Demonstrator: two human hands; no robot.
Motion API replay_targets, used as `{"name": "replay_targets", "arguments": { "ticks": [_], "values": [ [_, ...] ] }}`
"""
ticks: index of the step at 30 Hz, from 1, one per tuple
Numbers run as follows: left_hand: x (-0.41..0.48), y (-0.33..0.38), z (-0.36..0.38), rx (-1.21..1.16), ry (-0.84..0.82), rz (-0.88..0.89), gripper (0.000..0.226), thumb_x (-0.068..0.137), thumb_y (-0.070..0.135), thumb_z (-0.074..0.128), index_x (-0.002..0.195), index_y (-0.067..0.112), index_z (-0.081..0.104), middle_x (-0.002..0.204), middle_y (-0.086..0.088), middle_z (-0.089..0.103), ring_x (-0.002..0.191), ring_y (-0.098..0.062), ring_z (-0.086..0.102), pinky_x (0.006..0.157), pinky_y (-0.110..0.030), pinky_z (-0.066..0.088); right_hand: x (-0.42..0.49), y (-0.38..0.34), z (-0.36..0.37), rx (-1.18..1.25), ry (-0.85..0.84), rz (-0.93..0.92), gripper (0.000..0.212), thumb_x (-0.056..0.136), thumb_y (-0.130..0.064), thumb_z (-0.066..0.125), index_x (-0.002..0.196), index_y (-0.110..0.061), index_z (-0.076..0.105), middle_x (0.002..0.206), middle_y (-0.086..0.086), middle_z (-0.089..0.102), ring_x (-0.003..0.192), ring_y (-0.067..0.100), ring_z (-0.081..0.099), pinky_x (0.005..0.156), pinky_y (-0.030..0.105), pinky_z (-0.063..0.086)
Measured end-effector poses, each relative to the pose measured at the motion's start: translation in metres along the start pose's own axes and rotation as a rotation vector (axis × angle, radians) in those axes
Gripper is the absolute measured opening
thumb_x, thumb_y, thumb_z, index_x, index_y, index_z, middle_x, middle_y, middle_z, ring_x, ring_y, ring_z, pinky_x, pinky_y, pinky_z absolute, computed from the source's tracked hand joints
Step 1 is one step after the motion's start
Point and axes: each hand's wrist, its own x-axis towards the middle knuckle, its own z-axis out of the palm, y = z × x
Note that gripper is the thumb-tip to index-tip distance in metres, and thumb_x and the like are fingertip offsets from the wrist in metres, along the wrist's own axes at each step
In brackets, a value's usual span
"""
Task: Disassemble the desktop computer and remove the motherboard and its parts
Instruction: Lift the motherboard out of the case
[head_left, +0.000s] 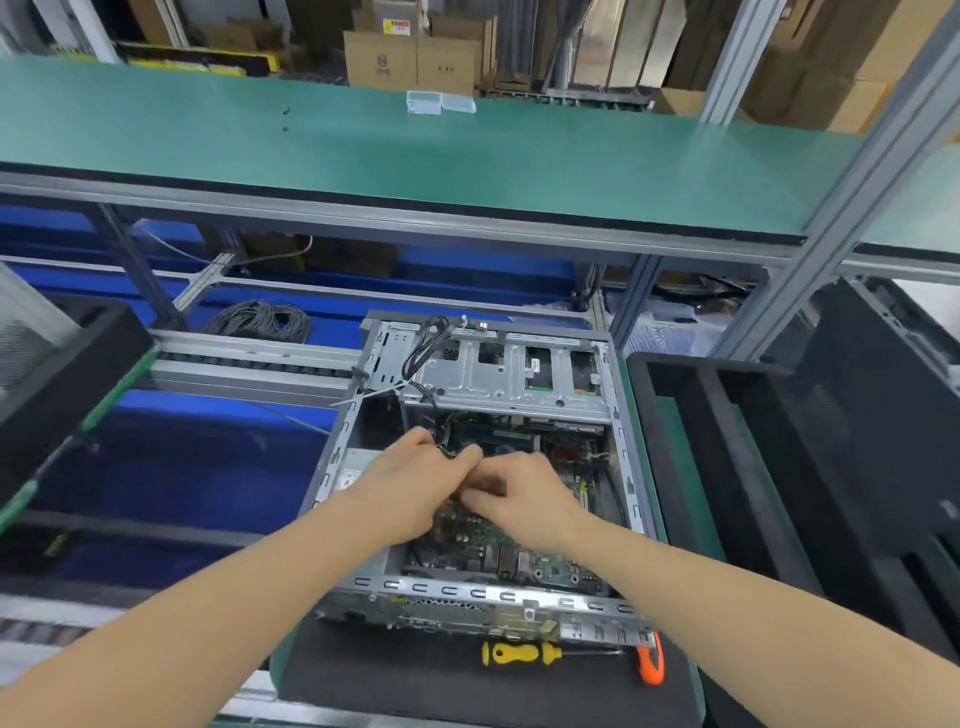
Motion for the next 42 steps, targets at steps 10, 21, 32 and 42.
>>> {"name": "replay_targets", "arguments": {
  "ticks": [10,21,32,42],
  "values": [
    [-0.003,-0.007,-0.002,-0.345,0.059,-0.412,0.026,0.082,0.015,0.063,0.085,0.041,0.064,0.097,0.015,0.051,0.101,-0.014,0.054,0.101,-0.036,0.025,0.035,-0.001,-0.003,-1.295,-0.403,-0.271,0.113,0.074,-0.035,0.088,0.16,-0.027,0.016,0.163,0.019,0.012,0.146,0.041,0.022,0.118,0.052,0.028],
    [0.016,-0.027,-0.01,-0.334,-0.265,-0.305,0.07,0.085,0.018,0.043,0.149,0.048,0.042,0.151,0.004,0.048,0.137,-0.024,0.048,0.11,-0.045,0.034,0.038,0.006,0.016,-1.719,-0.499,-0.676,0.064,0.091,-0.035,0.072,0.147,-0.028,0.044,0.154,0.014,0.041,0.14,0.039,0.038,0.117,0.051,0.031],
    [0.017,-0.035,-0.02,-0.373,-0.31,-0.339,0.042,0.082,0.022,0.056,0.123,0.021,0.064,0.11,-0.005,0.066,0.094,-0.025,0.065,0.078,-0.035,0.056,0.044,0.012,0.009,-1.603,-0.495,-0.62,0.08,0.085,-0.035,0.079,0.147,-0.024,0.03,0.153,0.022,0.034,0.142,0.04,0.033,0.109,0.05,0.042],
    [0.011,-0.047,-0.028,-0.489,-0.256,-0.151,0.017,0.08,0.018,0.076,0.082,0.031,0.064,0.082,0.01,0.06,0.075,-0.011,0.058,0.069,-0.029,0.051,0.06,-0.008,-0.027,-1.505,-0.531,-0.679,0.085,0.078,-0.015,0.08,0.142,-0.021,0.024,0.144,0.021,0.032,0.131,0.035,0.037,0.095,0.04,0.052]
  ]
}}
